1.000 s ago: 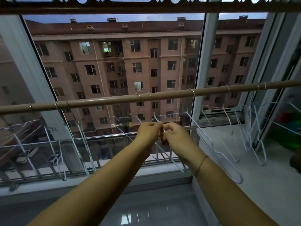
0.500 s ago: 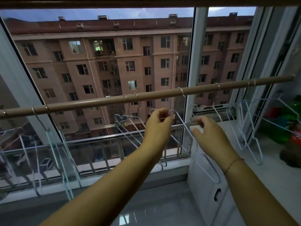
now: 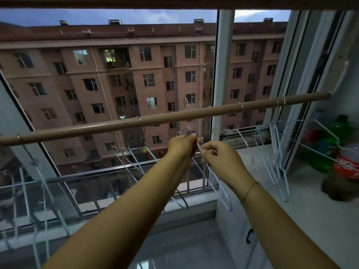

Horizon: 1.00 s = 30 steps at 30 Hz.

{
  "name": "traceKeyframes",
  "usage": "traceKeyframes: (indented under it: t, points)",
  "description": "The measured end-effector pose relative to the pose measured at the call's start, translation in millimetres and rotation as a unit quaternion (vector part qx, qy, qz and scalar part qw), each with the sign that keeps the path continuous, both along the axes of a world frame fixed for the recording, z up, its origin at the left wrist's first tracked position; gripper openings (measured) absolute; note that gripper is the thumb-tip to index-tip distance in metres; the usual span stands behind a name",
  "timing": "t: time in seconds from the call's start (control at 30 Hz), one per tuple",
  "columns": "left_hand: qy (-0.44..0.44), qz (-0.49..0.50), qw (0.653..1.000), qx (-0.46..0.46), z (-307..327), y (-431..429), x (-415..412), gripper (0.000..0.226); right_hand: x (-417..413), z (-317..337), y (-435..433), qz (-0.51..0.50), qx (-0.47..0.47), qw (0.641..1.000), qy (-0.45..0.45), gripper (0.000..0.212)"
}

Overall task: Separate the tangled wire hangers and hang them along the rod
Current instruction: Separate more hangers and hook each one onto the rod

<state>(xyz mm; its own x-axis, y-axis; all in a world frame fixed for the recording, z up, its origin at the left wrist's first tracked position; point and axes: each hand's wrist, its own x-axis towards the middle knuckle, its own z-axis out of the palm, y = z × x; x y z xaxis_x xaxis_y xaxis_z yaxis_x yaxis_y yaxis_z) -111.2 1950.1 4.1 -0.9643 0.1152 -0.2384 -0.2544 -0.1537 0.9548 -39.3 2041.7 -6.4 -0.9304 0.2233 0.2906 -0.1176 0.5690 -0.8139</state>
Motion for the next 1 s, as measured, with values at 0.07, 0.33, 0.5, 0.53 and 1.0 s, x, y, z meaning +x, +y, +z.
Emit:
traceKeyframes:
  t: [0.07, 0.33, 0.5, 0.53, 1.0]
  points:
    - [-0.009, 0.014, 1.000, -0.013, 2, 3, -5, 0.013, -9, -2, 3, 0.004, -0.002, 1.000, -0.002, 0.013]
    - [-0.018, -0.060, 0.981, -0.184, -54, 14, 24, 0.018, -11, -60, 38, 0.006, -0.008, 0.998, -0.058, 0.020]
    - [0.002, -0.051, 0.972, -0.229, -108, 9, 54, 0.024, 1, -90, 49, 0.070, 0.100, 0.986, -0.114, 0.047]
    - [0.003, -0.052, 0.970, -0.236, -114, 6, 57, 0.024, 3, -95, 49, 0.083, 0.121, 0.980, -0.137, 0.049]
    - [0.149, 0.030, 0.930, -0.334, -126, -14, 67, 0.013, 42, -95, 45, 0.027, 0.091, 0.984, -0.151, 0.022]
